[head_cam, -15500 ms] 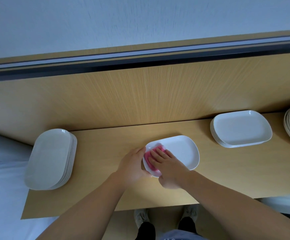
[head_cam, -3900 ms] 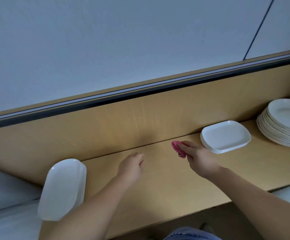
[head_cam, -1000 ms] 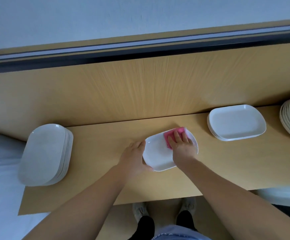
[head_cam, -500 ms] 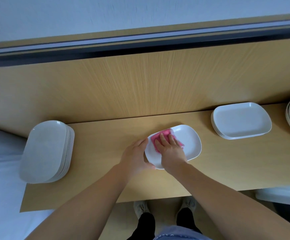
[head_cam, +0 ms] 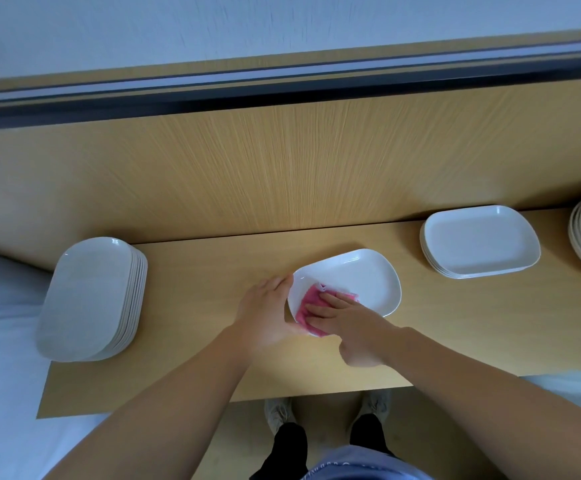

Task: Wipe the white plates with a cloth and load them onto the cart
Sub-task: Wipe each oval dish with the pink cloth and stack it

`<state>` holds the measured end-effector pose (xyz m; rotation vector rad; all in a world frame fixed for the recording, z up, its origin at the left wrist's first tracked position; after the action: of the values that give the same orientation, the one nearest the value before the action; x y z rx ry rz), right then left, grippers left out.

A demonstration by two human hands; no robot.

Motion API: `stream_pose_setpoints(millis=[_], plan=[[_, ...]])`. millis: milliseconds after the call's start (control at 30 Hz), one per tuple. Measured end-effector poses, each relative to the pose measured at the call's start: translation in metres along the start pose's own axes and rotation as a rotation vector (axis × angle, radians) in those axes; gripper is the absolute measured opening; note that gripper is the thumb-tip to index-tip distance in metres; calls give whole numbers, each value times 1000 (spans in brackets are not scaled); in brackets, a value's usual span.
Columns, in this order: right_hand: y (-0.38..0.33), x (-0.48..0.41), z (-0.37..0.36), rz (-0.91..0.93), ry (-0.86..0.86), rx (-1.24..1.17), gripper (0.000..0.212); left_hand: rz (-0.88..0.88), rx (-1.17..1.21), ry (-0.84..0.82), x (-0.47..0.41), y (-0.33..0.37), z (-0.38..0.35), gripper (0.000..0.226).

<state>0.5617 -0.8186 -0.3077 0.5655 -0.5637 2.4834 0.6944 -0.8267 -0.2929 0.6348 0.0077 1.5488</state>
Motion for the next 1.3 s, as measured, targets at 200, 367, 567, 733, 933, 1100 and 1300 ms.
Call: stream_pose_setpoints(millis=[200, 367, 567, 733, 933, 1100, 1300], plan=[[9, 1, -2, 54, 41, -20, 65, -131, -134, 20, 0, 14, -2, 101], [11, 4, -2, 82, 119, -22, 52, -148, -169, -38, -1, 9, -6, 93], [39, 36, 15, 155, 309, 30, 31, -158, -182, -79, -3, 6, -10, 77], [66, 39, 16, 72, 105, 20, 28, -200, -183, -70, -4, 10, -9, 76], [61, 26, 58, 103, 370, 175, 40, -284, -230, -5, -4, 12, -6, 81], [57, -11, 36, 74, 207, 304, 50, -412, -245, 7, 2, 21, -21, 61], [61, -12, 25, 3, 180, 322, 68, -397, -178, -60, 0, 16, -32, 52]])
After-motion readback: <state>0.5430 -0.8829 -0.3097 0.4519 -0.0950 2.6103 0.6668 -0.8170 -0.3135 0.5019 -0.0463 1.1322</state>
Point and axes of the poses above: each hand's wrist, its own x-axis away from the middle knuckle, its own z-axis out of the back of the hand, y = z × x, the point moved 8 cm from there along -x, towards the middle knuckle, and after that the axes turned 5 degrees about x, right-handed, at the moved point
